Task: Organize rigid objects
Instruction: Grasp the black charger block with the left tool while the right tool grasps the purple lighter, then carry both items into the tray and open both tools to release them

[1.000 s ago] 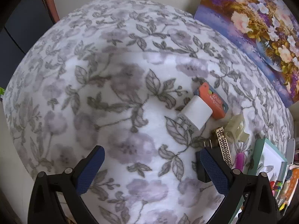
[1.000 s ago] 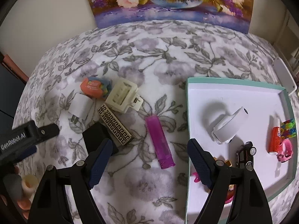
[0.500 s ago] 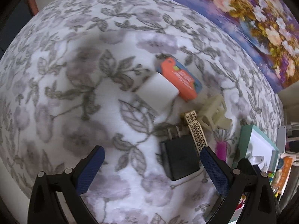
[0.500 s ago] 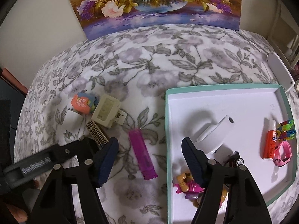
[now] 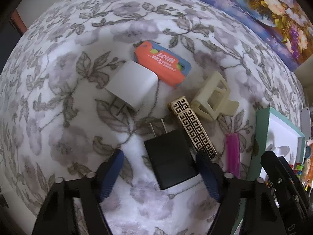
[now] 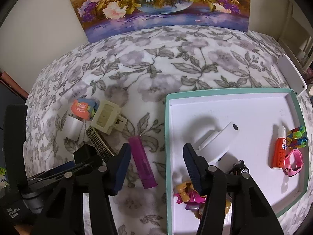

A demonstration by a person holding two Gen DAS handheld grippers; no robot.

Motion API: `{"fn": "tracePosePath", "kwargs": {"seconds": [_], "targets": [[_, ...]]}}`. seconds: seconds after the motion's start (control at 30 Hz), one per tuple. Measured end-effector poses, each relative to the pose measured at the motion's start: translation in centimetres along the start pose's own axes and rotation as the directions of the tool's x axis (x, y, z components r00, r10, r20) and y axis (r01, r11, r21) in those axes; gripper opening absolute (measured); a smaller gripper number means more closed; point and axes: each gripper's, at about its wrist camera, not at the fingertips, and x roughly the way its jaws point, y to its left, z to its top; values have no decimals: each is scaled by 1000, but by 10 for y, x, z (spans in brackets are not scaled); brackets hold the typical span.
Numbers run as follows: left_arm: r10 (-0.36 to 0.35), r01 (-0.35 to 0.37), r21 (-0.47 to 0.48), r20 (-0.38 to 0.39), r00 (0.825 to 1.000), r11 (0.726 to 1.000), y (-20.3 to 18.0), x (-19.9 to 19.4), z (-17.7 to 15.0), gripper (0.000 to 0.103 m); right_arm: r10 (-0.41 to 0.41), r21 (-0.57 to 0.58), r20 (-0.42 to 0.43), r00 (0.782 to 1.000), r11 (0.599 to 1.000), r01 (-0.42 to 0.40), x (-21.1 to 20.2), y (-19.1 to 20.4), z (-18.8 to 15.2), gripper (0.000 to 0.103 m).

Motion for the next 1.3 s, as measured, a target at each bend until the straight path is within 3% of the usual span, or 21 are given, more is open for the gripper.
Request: {"fn": "tracePosePath", "kwargs": {"seconds": [0.1, 0.2, 0.73, 1.07, 1.3], "targets": [[3, -3, 13, -2, 1000, 1000, -4, 0, 0, 53, 2, -13, 0, 1000, 1000, -2, 1, 4, -1, 51], [14, -14, 19, -7, 1000, 1000, -5, 3, -1, 45, 8, -35, -2, 1000, 999, -8, 2, 10, -2, 47], [16, -16, -40, 0, 1000, 999, 46, 7, 4, 45, -21, -143, -75, 997, 990, 10, 32, 38, -15, 35], [36, -36, -29, 1, 999, 999, 43, 9, 5, 45, -39, -138, -113, 993, 990, 23, 49, 37, -16, 34], [46, -46, -28, 5, 999, 999, 40, 7, 4, 45, -29, -146, -116, 993, 989, 12, 49, 41, -21, 21]]}}
